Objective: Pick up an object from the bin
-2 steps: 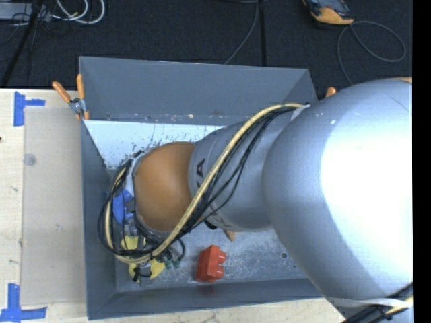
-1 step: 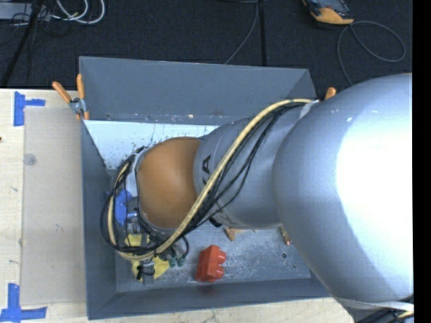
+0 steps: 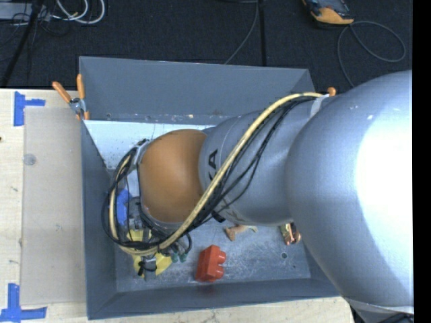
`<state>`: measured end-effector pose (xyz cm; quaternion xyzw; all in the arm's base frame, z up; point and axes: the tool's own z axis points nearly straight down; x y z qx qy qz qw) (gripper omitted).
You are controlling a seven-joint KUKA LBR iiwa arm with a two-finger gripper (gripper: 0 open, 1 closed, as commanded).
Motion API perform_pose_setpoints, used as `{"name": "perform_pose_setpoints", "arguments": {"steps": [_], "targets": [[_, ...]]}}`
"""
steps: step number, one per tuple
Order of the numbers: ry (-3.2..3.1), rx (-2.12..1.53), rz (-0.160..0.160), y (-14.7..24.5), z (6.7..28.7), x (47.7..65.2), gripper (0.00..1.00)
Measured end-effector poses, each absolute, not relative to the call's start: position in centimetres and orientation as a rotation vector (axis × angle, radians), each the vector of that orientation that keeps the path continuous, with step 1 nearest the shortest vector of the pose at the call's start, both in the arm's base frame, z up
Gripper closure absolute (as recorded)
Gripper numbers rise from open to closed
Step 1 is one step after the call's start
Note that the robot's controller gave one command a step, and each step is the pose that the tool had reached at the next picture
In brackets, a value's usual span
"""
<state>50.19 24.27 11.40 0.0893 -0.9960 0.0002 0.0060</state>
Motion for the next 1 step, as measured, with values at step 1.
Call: {"name": "perform_pose_setpoints", "arguments": {"steps": [1], "targets": [[-3.121, 0.279, -0.002, 24.33, 13.51, 50.26, 1.00]]}}
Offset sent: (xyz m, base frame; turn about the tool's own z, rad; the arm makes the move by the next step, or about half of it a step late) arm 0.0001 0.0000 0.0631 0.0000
